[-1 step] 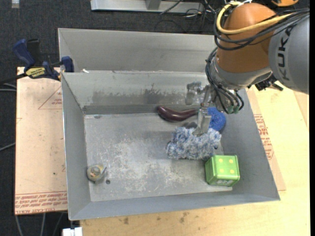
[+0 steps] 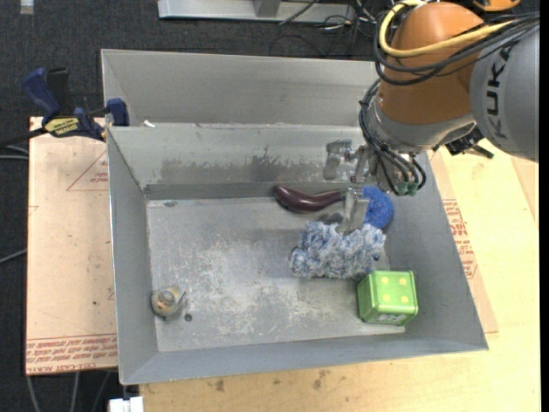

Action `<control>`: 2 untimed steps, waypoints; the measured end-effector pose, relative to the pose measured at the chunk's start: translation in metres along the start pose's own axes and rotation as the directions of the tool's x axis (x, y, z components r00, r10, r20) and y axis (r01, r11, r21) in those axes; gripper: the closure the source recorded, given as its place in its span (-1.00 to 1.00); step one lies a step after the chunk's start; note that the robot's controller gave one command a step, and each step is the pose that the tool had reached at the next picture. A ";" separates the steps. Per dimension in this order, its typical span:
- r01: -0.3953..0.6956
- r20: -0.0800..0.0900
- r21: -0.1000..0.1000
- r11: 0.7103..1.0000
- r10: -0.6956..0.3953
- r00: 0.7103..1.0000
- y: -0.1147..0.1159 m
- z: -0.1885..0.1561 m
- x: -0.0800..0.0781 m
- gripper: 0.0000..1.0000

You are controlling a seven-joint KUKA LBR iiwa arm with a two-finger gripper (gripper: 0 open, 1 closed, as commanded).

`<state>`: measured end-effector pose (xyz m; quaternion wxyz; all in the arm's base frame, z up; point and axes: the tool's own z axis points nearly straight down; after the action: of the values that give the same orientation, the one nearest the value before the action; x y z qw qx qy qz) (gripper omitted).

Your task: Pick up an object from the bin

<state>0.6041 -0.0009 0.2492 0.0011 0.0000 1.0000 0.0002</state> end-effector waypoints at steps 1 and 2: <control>0.079 0.003 0.000 0.997 -0.079 0.997 -0.022 0.069 0.002 -1.00; 0.177 0.003 0.000 0.984 -0.177 0.984 -0.041 0.151 0.008 -1.00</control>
Offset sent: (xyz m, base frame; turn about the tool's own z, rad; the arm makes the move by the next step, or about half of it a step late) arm -0.0110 -0.0500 -0.1792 -0.2089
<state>0.5969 -0.0418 0.0986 0.0025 -0.0888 0.9960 0.0003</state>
